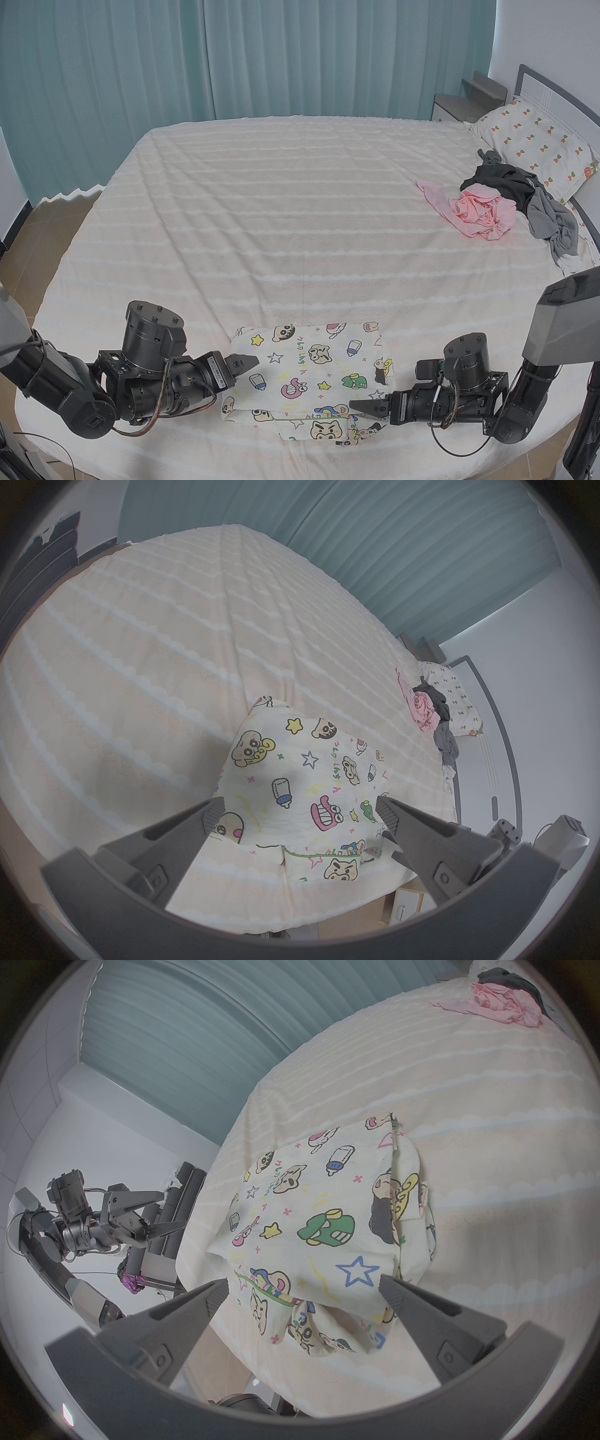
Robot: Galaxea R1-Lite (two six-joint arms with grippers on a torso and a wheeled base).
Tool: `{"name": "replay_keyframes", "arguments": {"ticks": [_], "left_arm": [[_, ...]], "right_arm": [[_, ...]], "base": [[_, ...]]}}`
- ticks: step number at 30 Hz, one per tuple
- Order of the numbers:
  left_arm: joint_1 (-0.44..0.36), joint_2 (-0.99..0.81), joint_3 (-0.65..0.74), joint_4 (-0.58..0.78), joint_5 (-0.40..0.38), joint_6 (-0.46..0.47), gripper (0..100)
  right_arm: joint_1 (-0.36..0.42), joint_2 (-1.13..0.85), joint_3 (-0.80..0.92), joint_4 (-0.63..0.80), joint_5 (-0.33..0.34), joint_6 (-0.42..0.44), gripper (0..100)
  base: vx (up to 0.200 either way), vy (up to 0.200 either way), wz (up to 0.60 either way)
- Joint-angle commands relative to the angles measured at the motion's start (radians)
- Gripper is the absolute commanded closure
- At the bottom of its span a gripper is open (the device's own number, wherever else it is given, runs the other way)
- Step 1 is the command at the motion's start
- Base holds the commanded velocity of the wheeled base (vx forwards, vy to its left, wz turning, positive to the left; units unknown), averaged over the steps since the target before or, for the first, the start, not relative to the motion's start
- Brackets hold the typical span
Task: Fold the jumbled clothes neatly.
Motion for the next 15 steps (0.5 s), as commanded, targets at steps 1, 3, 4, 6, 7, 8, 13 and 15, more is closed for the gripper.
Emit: {"name": "replay_keyframes", "arguments": {"ticks": [1,3,4,6,7,8,13,15], "left_arm": [[-0.004,0.000,0.001,0.000,0.001,0.000,0],[-0.004,0.000,0.001,0.000,0.003,0.000,0],[-0.004,0.000,0.001,0.000,0.003,0.000,0],[-0.004,0.000,0.001,0.000,0.003,0.000,0],[-0.004,0.000,0.001,0.000,0.003,0.000,0],[-0.004,0.000,0.001,0.000,0.003,0.000,0],[-0.004,0.002,0.001,0.000,0.005,0.000,0],[-0.004,0.002,0.001,0.000,0.005,0.000,0]], "right_arm": [[0.000,-0.011,0.005,0.001,-0.001,0.000,0],[0.000,-0.011,0.005,0.001,-0.001,-0.002,0],[-0.002,-0.013,0.005,0.001,-0.002,-0.003,0],[-0.008,-0.013,0.005,0.001,-0.002,-0.003,0],[-0.011,-0.013,0.007,0.001,-0.002,-0.005,0],[-0.014,-0.013,0.005,0.001,-0.002,-0.006,0],[-0.019,-0.006,0.002,0.001,-0.002,-0.008,0],[-0.020,-0.006,0.001,0.001,-0.002,-0.008,0]], "base": [[0.000,0.000,0.00],[0.000,0.000,0.00],[0.000,0.000,0.00],[0.000,0.000,0.00],[0.000,0.000,0.00],[0.000,0.000,0.00],[0.000,0.000,0.00],[0.000,0.000,0.00]]}}
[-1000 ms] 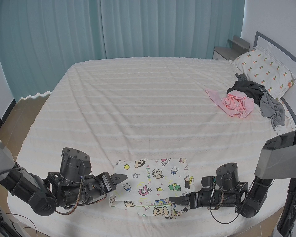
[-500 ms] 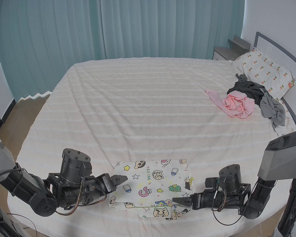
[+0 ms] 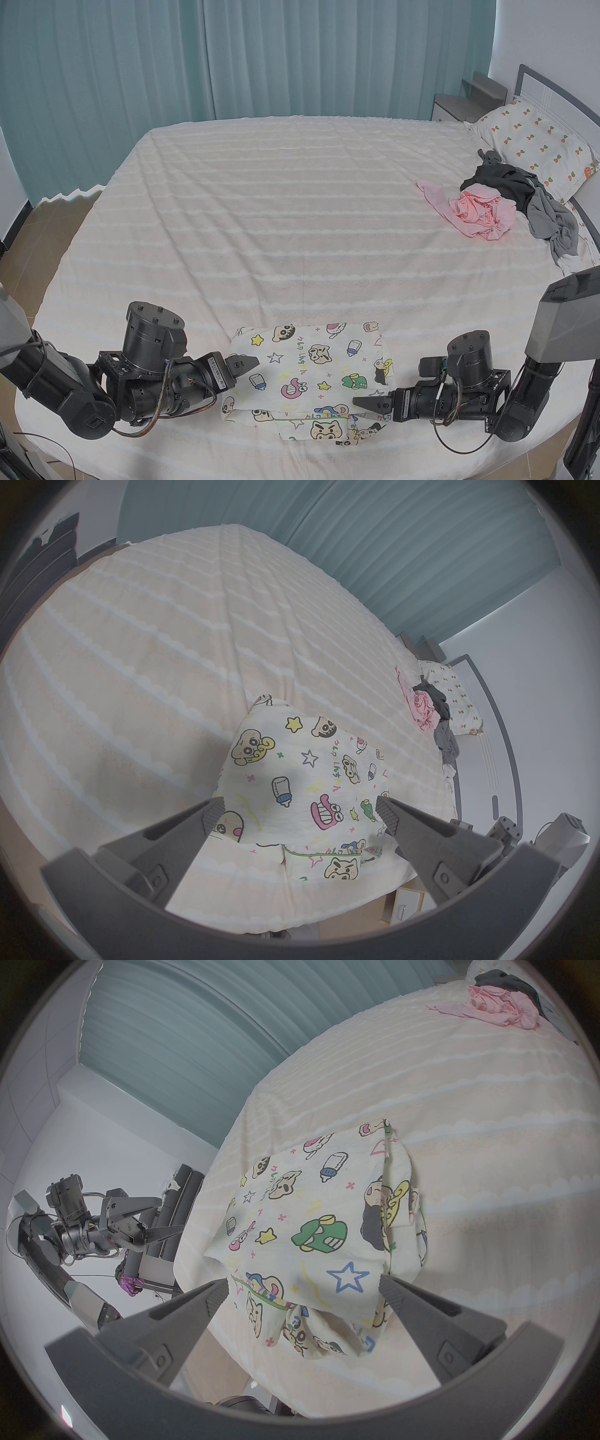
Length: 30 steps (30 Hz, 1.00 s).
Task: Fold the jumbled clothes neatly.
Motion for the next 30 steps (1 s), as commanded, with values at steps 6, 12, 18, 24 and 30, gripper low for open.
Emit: {"name": "replay_keyframes", "arguments": {"ticks": [6,12,18,24,30], "left_arm": [[0.000,0.002,0.000,0.000,0.001,0.000,0],[-0.001,0.003,0.000,-0.002,-0.001,0.000,0],[0.000,0.005,0.000,0.000,-0.001,0.000,0],[0.000,0.011,0.000,-0.002,0.001,0.000,0],[0.000,0.014,0.000,-0.002,0.001,0.000,0]], "right_arm": [[-0.015,0.016,-0.008,0.000,-0.001,-0.001,0],[-0.019,0.033,-0.020,-0.002,0.001,-0.001,0],[-0.009,0.043,-0.025,-0.002,0.001,-0.002,0],[0.024,0.048,-0.023,0.000,0.004,-0.002,0],[0.042,0.091,-0.052,0.003,0.007,-0.001,0]], "base": [[0.000,0.000,0.00],[0.000,0.000,0.00],[0.000,0.000,0.00],[0.000,0.000,0.00],[0.000,0.000,0.00]]}}
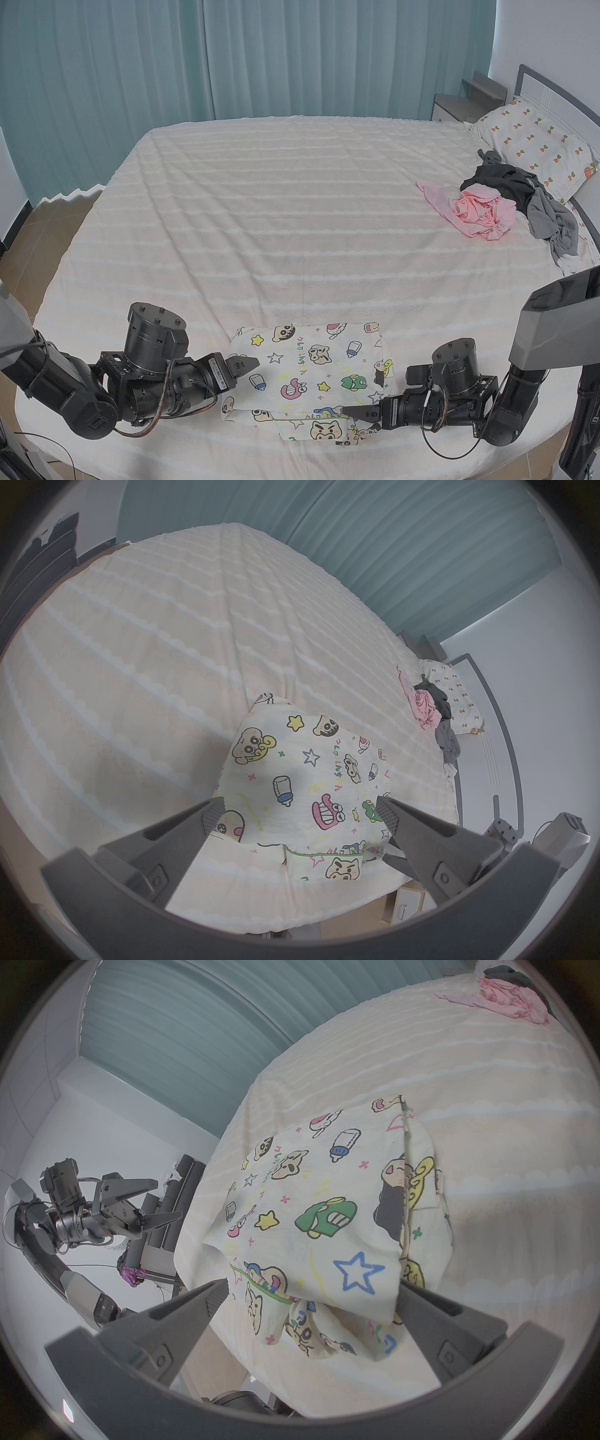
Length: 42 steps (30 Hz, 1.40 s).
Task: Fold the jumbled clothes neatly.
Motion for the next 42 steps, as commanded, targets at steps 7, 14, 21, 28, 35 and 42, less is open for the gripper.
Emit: {"name": "replay_keyframes", "arguments": {"ticks": [7,14,21,28,35,42], "left_arm": [[0.000,0.005,0.000,0.000,0.001,0.000,0],[0.000,0.002,0.000,0.000,0.002,0.000,0],[0.000,-0.003,0.000,0.000,0.004,0.000,0],[0.000,-0.004,0.000,0.000,0.004,0.001,0],[0.000,-0.004,0.000,0.000,0.004,0.001,0],[0.000,-0.004,0.000,0.000,0.005,0.001,0]], "right_arm": [[-0.008,0.024,-0.011,0.003,-0.002,0.004,100],[-0.024,0.001,0.015,-0.003,-0.002,0.007,100],[-0.040,-0.059,0.113,-0.085,0.037,0.013,100],[-0.043,-0.067,0.180,-0.151,0.099,0.013,100],[-0.090,-0.067,0.202,-0.151,0.129,0.012,100],[-0.081,-0.041,0.240,-0.152,0.149,-0.005,100]], "base": [[0.000,0.000,0.00],[0.000,0.000,0.00],[0.000,0.000,0.00],[0.000,0.000,0.00],[0.000,0.000,0.00],[0.000,0.000,0.00]]}}
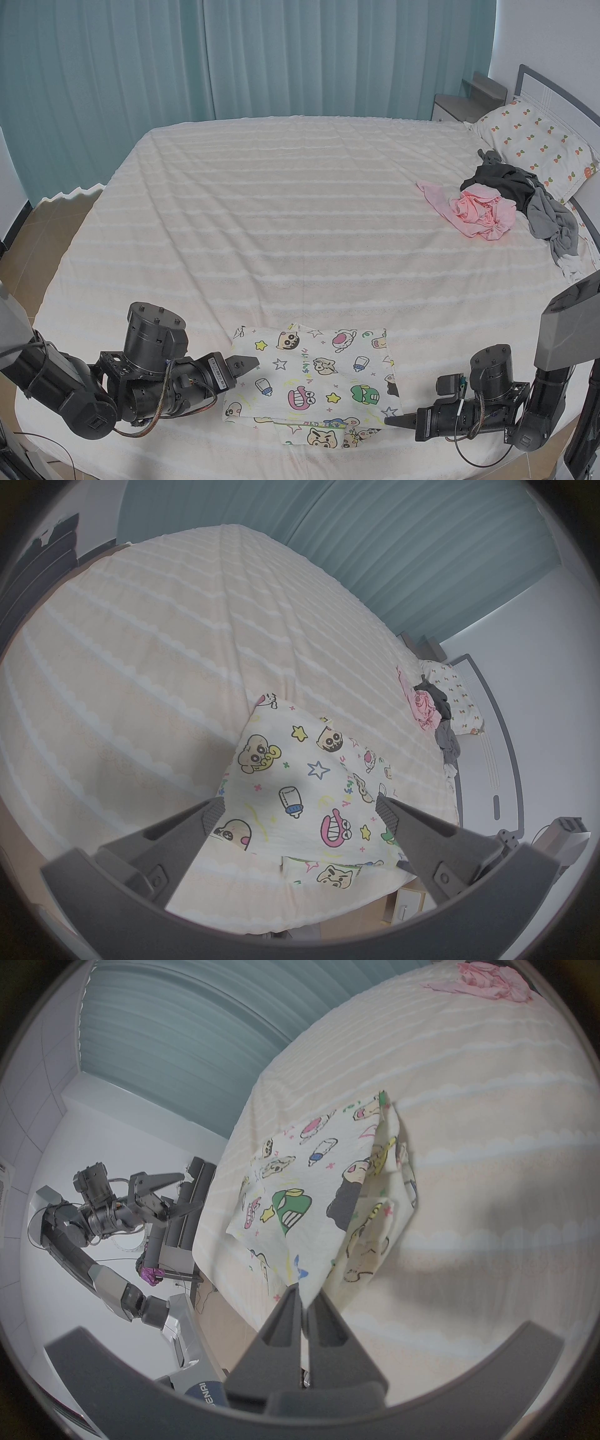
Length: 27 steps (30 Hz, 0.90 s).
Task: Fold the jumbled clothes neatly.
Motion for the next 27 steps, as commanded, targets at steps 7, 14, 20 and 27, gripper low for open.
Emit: {"name": "replay_keyframes", "arguments": {"ticks": [7,14,20,27], "left_arm": [[0.001,0.001,0.000,0.000,-0.001,-0.002,0],[0.001,0.001,0.000,0.000,-0.001,0.000,0],[0.001,0.001,0.000,0.000,0.000,0.000,0],[0.001,0.002,-0.001,-0.002,0.000,0.000,0]], "right_arm": [[0.017,0.018,0.024,0.002,0.002,-0.016,100],[0.003,0.047,0.023,0.009,-0.001,-0.047,100],[-0.006,0.061,0.030,0.009,-0.002,-0.073,0],[-0.109,0.015,-0.050,-0.017,-0.022,-0.105,0]], "base": [[0.000,0.000,0.00],[0.000,0.000,0.00],[0.000,0.000,0.00],[0.000,0.000,0.00]]}}
